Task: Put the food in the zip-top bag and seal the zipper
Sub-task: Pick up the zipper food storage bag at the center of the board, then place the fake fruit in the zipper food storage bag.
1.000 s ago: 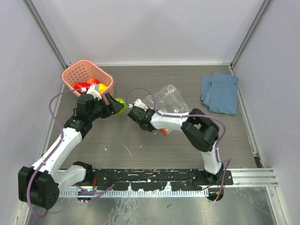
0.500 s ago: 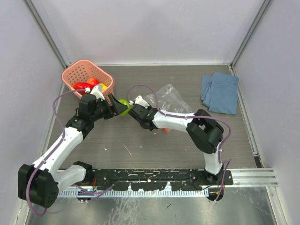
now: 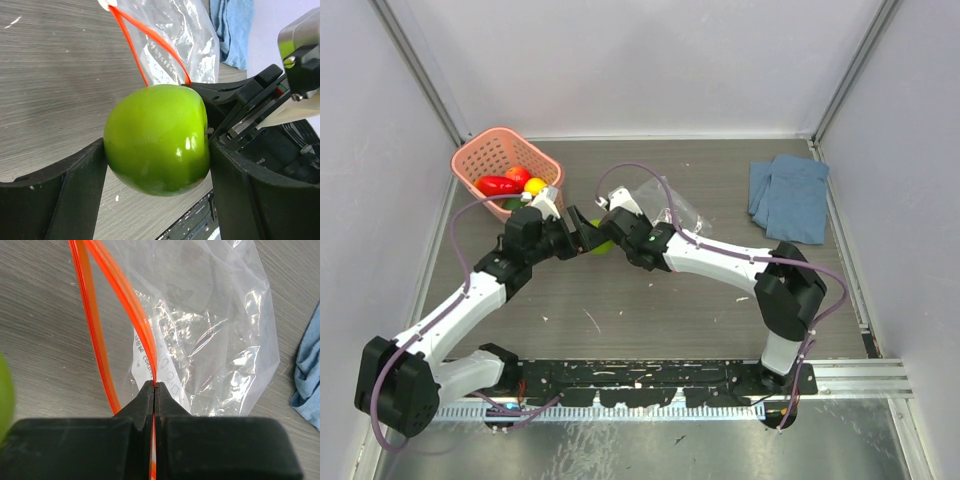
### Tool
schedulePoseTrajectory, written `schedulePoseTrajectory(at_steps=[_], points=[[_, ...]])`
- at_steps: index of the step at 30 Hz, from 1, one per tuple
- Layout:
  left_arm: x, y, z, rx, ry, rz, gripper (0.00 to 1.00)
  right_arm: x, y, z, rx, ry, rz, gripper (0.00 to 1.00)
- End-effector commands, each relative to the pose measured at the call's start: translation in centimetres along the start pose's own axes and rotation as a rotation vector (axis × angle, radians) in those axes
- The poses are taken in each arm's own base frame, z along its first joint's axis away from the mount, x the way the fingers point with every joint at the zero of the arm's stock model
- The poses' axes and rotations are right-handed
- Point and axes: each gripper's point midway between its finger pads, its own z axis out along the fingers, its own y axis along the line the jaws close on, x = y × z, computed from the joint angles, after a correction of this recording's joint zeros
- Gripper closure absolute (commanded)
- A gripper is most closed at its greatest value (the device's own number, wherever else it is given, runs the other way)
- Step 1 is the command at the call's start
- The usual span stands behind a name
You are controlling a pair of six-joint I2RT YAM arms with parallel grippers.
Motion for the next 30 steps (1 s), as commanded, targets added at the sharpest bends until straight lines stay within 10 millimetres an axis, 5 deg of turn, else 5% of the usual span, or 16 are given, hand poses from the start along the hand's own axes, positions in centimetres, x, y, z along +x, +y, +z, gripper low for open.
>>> schedulePoseTrajectory(at_steps=[1, 15, 30], points=[[-1.0, -2.6, 0.4, 0.089, -0.056, 0.015, 0.84, -4.6, 0.0, -2.9, -0.087, -0.118, 0.145, 0.99], [-0.3, -3.7, 1.8, 0.086, -0.063, 0.032, 0.84, -7.6, 1.3, -6.9, -0.298, -0.197, 0.273, 0.99], [0.4, 0.9, 2.0, -0.139, -0.047, 0.109, 0.83, -9.2, 1.7, -9.9, -0.435, -0.253, 0.329, 0.99]])
